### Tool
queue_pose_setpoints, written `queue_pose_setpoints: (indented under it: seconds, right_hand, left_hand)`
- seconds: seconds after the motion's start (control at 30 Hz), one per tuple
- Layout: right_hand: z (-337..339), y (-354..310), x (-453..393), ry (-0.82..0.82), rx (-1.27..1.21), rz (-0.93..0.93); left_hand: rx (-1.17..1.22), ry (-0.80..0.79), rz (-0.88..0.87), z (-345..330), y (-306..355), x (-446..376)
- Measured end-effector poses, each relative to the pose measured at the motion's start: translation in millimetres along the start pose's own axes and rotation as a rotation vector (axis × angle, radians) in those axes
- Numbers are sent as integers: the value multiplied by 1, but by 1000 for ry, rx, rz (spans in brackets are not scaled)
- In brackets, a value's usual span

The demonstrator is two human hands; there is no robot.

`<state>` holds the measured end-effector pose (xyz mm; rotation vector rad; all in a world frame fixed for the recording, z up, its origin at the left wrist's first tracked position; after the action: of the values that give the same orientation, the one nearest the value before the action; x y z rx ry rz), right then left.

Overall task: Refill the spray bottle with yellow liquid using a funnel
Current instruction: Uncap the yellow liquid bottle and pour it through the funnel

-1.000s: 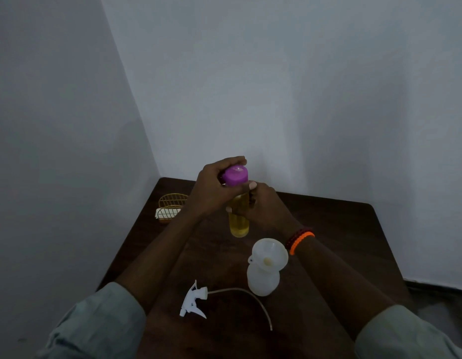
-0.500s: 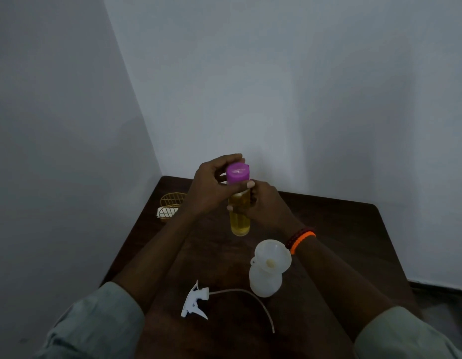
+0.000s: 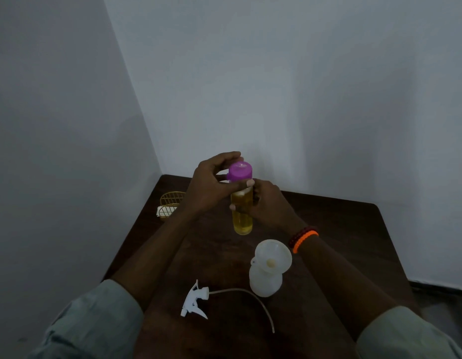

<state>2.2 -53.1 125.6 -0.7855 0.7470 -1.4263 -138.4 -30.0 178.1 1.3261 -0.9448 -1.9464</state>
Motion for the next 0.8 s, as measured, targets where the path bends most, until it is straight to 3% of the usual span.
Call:
queue_pose_setpoints:
  seconds: [0.4, 0.6, 0.8]
  right_hand:
    - [-2, 10, -1, -13, 4, -66]
    - [6, 19, -2, 14, -6, -95]
    - [2, 34, -4, 0, -11, -136]
  left_hand:
    - [-27, 104, -52, 14, 15, -4]
    - [-242, 267, 32, 45, -38, 29]
    - [-447, 79, 283, 19, -126, 94]
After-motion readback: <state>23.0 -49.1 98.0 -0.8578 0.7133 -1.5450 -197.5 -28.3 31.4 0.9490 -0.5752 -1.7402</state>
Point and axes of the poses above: each hand's wrist, its own x-axis away from the middle knuckle, its own z-axis out of the back of the hand, y = z × x, the point moved 8 cm from there along -x, towards the middle knuckle, and after that the axes turned 14 degrees about -z, right-handed, at the moved point
